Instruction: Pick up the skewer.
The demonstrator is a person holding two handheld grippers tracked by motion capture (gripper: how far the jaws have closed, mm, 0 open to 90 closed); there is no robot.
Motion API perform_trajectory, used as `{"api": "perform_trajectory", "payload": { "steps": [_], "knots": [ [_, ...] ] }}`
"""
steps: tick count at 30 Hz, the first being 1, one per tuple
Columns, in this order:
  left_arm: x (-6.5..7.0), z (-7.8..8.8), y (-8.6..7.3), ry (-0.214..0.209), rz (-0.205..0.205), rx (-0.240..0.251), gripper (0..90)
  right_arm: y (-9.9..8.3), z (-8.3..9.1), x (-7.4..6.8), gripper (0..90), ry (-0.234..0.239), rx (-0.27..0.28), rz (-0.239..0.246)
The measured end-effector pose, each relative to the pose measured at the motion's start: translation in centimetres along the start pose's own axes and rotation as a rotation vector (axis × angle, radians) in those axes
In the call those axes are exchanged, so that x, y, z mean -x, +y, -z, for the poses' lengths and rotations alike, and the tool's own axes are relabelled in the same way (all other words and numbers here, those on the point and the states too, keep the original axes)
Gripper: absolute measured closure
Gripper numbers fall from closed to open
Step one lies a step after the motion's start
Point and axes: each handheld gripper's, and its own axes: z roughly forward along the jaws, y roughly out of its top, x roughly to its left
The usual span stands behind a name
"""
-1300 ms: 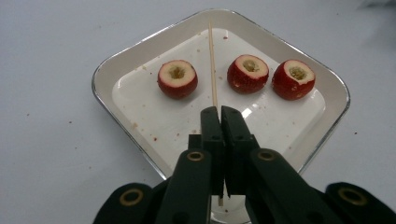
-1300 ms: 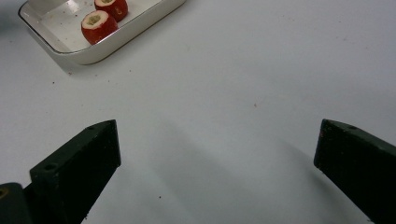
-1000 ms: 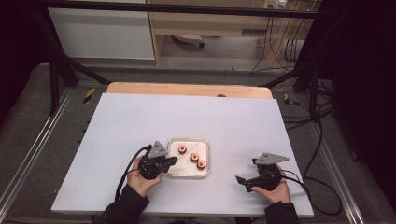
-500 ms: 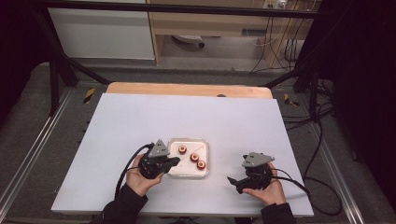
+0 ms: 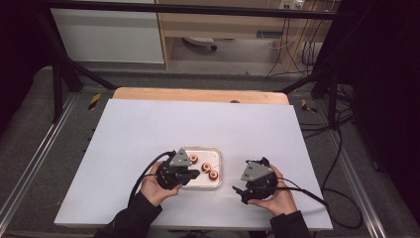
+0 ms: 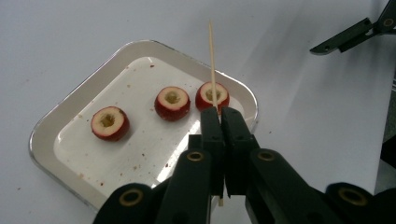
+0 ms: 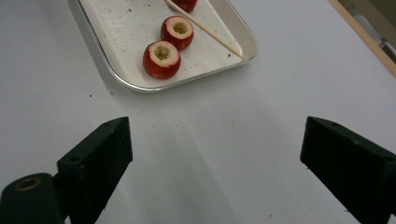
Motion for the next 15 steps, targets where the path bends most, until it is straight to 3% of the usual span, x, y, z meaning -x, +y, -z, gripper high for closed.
{"api": "perform_trajectory", "payload": {
  "steps": [8, 9, 11, 12, 14, 15],
  "knots": [
    [0.7, -0.7, 0.8, -0.026, -0.029, -0.024, 88.5, 1.7, -0.2, -1.0, 20.5, -0.014, 0.005, 0.143],
    [0.8, -0.8, 0.9, -0.028, -0.038, -0.031, 88.5, 1.7, -0.2, -1.0, 20.5, -0.014, 0.005, 0.143],
    [1.1, -1.2, 1.2, -0.037, -0.050, -0.046, 88.5, 2.1, -0.2, -1.3, 27.4, -0.021, 0.006, 0.202],
    [1.1, -1.2, 1.2, -0.037, -0.050, -0.046, 88.5, 2.1, -0.2, -1.3, 27.4, -0.021, 0.006, 0.202],
    [1.2, -1.5, 1.3, -0.043, -0.056, -0.055, 88.5, 2.2, -0.3, -1.4, 32.3, -0.030, 0.015, 0.250],
    [1.3, -1.6, 1.4, -0.046, -0.057, -0.058, 88.5, 2.3, -0.3, -1.6, 36.7, -0.034, 0.016, 0.298]
  ]
}}
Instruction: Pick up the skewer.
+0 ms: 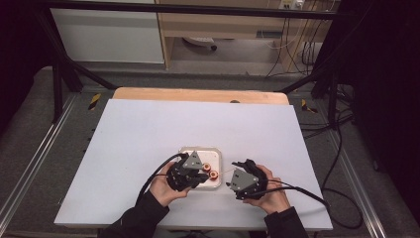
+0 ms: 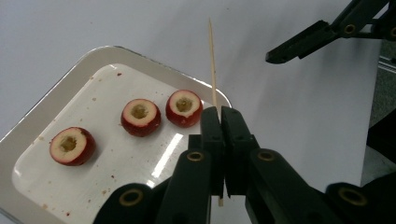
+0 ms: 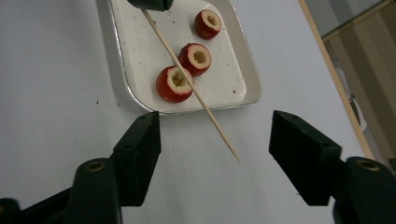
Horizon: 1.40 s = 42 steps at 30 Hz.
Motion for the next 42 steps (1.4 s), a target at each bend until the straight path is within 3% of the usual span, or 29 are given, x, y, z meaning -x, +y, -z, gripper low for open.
{"api": "perform_trajectory", "payload": {
  "steps": [5, 6, 7, 8, 9, 10, 12, 13, 14, 17, 23, 25, 27, 33, 37, 38, 42],
  "knots": [
    [0.5, -0.7, 0.6, -0.014, -0.022, -0.023, 88.5, 0.1, -0.5, -0.4, 46.8, 0.014, -0.020, 0.157],
    [0.5, -0.7, 0.6, -0.014, -0.022, -0.023, 88.5, 0.1, -0.5, -0.4, 46.8, 0.014, -0.020, 0.157],
    [0.7, -0.9, 0.8, -0.018, -0.034, -0.030, 88.5, 0.1, -0.7, -0.6, 50.4, 0.022, -0.027, 0.196],
    [0.7, -0.9, 0.8, -0.018, -0.034, -0.030, 88.5, 0.1, -0.7, -0.6, 50.4, 0.022, -0.027, 0.196],
    [0.9, -1.0, 1.0, -0.024, -0.039, -0.034, 88.5, 0.0, -0.8, -0.8, 55.2, 0.029, -0.035, 0.238],
    [0.9, -1.0, 1.0, -0.024, -0.039, -0.034, 88.5, 0.0, -0.8, -0.8, 55.2, 0.029, -0.035, 0.238],
    [1.0, -1.2, 1.2, -0.031, -0.041, -0.034, 88.5, 0.0, -1.0, -1.0, 61.9, 0.030, -0.036, 0.311],
    [1.1, -1.3, 1.3, -0.033, -0.044, -0.033, 88.5, 0.0, -1.1, -1.1, 63.2, 0.035, -0.038, 0.320],
    [1.3, -1.4, 1.5, -0.038, -0.049, -0.034, 88.5, 0.0, -1.2, -1.4, 64.5, 0.037, -0.035, 0.297],
    [1.5, -1.6, 1.6, -0.040, -0.053, -0.039, 88.5, -0.2, -1.4, -1.3, 68.9, 0.050, -0.061, 0.364],
    [1.6, -1.7, 1.6, -0.048, -0.059, -0.046, 88.5, -0.3, -1.6, -1.5, 77.6, 0.061, -0.066, 0.409],
    [1.7, -1.8, 1.7, -0.055, -0.064, -0.047, 88.5, -0.3, -1.7, -1.9, 79.1, 0.059, -0.054, 0.381],
    [1.8, -1.8, 1.7, -0.055, -0.067, -0.048, 88.5, -0.3, -1.7, -1.9, 81.2, 0.058, -0.057, 0.403],
    [1.9, -1.9, 1.7, -0.061, -0.077, -0.055, 88.5, -0.4, -1.8, -2.0, 87.6, 0.066, -0.065, 0.407],
    [1.8, -2.0, 1.6, -0.063, -0.076, -0.055, 88.5, -0.3, -1.8, -2.0, 88.6, 0.065, -0.067, 0.422],
    [1.8, -2.0, 1.6, -0.063, -0.076, -0.055, 88.5, -0.3, -1.7, -1.8, 88.6, 0.069, -0.078, 0.452],
    [1.5, -1.9, 1.5, -0.070, -0.063, -0.049, 86.7, -0.3, -1.6, -1.9, 88.8, 0.057, -0.081, 0.459]
  ]
}}
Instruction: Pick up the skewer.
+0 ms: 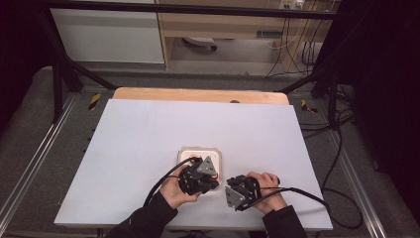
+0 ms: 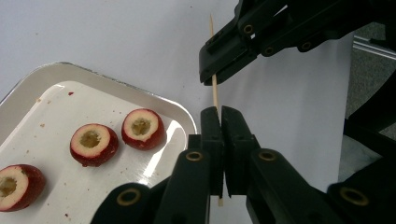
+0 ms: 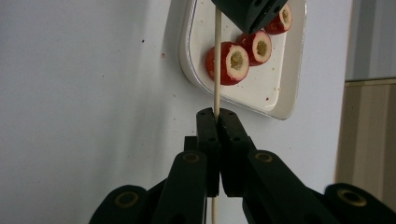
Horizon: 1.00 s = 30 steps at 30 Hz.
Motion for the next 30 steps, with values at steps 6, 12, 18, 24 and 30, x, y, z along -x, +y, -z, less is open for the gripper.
{"api": "perform_trajectory", "payload": {
  "steps": [6, 12, 18, 24, 30],
  "knots": [
    [-0.5, 0.2, 0.0, 0.025, 0.027, -0.066, 64.9, 0.5, 0.0, 0.0, 88.8, -0.017, -0.073, 0.073],
    [-0.7, -0.5, 0.3, 0.025, 0.057, -0.141, 65.4, 1.6, -0.3, 0.5, 88.6, -0.029, -0.096, 0.151],
    [-0.8, -1.3, 0.5, -0.001, 0.066, -0.191, 79.3, 2.5, -0.6, 0.8, 88.6, -0.038, -0.122, 0.236],
    [-0.7, -1.6, 0.6, 0.002, 0.058, -0.212, 87.7, 3.0, -0.6, 0.7, 88.5, -0.043, -0.118, 0.277],
    [-0.7, -1.3, 0.3, 0.021, 0.061, -0.211, 88.3, 2.9, -0.6, 0.8, 76.3, -0.056, -0.127, 0.233]
  ]
}}
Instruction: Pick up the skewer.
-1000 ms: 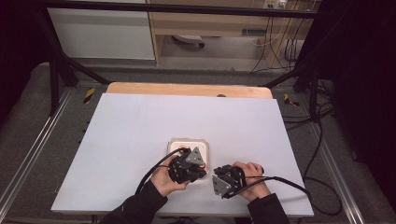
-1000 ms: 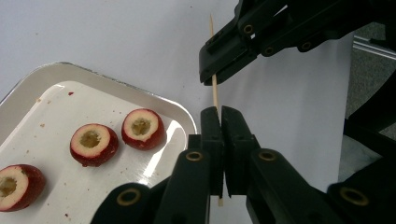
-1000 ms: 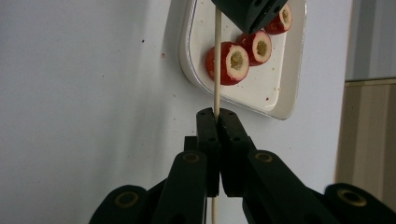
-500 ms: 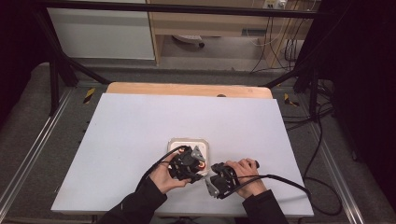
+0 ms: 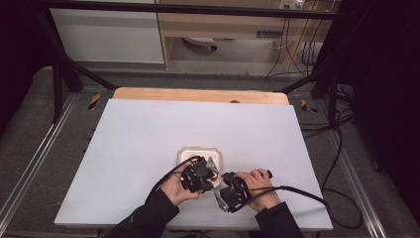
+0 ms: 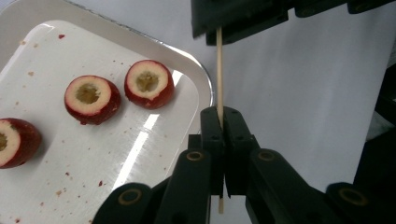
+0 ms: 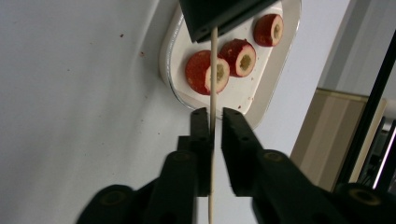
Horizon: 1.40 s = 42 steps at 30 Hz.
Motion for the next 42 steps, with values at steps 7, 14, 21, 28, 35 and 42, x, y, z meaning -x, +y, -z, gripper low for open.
{"api": "perform_trajectory", "payload": {
  "steps": [7, 14, 21, 28, 35, 42],
  "knots": [
    [-0.6, 0.6, -1.5, 0.028, 0.023, 0.015, 88.2, -2.5, 0.1, 0.8, 46.0, -0.024, 0.023, -0.449],
    [-1.3, 2.0, -4.2, 0.066, 0.063, 0.082, 88.1, -6.0, 0.0, 0.4, 33.5, 0.019, 0.084, -0.844],
    [-1.7, 3.7, -6.7, 0.112, 0.109, 0.178, 88.1, -8.3, -0.7, -0.4, 18.1, 0.130, 0.097, -1.175],
    [-1.7, 4.5, -9.2, 0.149, 0.142, 0.259, 88.1, -8.8, -0.5, 0.0, 8.4, 0.226, 0.164, -1.326],
    [-2.2, 5.0, -11.1, 0.162, 0.181, 0.315, 88.1, -8.4, -0.6, 1.3, 2.8, 0.286, 0.193, -1.398],
    [-2.2, 5.3, -12.2, 0.171, 0.189, 0.345, 88.1, -7.2, -0.9, 2.8, 1.2, 0.323, 0.170, -1.383]
  ]
}}
